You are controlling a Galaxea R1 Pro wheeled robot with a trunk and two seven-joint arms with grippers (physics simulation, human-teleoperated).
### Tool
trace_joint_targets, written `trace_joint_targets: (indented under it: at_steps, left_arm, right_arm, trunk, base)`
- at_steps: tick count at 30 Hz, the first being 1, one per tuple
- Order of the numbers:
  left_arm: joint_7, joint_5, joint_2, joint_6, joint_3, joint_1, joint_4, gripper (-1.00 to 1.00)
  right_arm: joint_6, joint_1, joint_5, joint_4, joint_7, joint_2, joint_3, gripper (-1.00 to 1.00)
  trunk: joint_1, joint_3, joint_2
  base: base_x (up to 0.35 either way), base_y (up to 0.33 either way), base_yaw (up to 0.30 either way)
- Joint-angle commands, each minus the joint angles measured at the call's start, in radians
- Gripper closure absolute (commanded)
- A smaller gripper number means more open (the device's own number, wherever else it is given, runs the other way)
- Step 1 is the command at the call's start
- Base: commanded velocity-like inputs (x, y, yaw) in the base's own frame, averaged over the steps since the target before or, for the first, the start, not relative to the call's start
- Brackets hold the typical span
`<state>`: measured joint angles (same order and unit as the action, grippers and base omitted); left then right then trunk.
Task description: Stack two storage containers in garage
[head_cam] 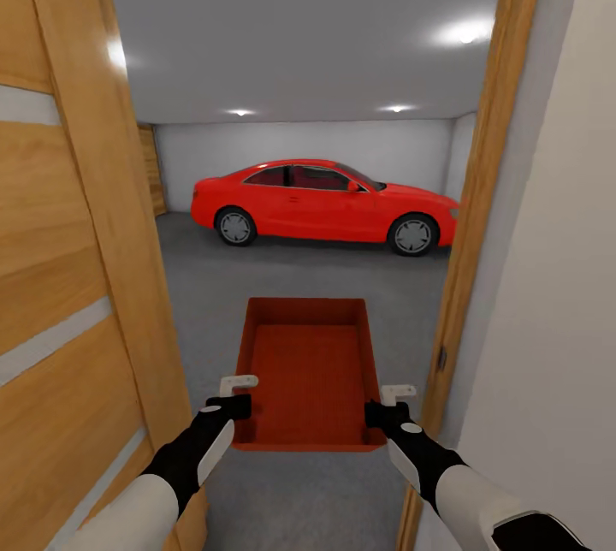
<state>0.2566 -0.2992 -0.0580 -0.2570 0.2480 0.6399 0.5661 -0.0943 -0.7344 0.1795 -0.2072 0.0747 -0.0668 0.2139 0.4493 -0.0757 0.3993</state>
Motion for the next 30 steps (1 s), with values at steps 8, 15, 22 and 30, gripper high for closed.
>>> trace_joint_targets:
  at_steps: [8, 15, 22, 30]
  left_arm:
    - [0.010, -0.041, 0.001, -0.002, -0.082, 0.000, 0.005, 1.00]
    - [0.010, -0.041, 0.001, -0.002, -0.082, 0.001, 0.005, 1.00]
    - [0.011, -0.041, 0.001, -0.002, -0.081, 0.001, 0.005, 1.00]
    - [0.012, -0.041, 0.001, -0.002, -0.082, 0.000, 0.005, 1.00]
  right_arm:
    - [-0.004, 0.000, 0.015, 0.000, -0.005, -0.001, -0.016, 1.00]
    - [-0.004, 0.000, 0.015, 0.000, -0.003, -0.001, -0.016, 1.00]
    - [-0.004, 0.000, 0.015, 0.000, -0.003, -0.001, -0.016, 1.00]
    - [-0.004, 0.000, 0.015, 0.000, -0.004, -0.001, -0.016, 1.00]
  trunk:
    - [0.001, 0.000, 0.001]
    - [0.001, 0.000, 0.001]
    - [0.001, 0.000, 0.001]
    - [0.001, 0.000, 0.001]
  base:
    - [0.245, 0.216, 0.000]
    - [0.203, 0.163, -0.086]
    - [0.023, 0.015, -0.235]
    - [0.001, 0.001, -0.112]
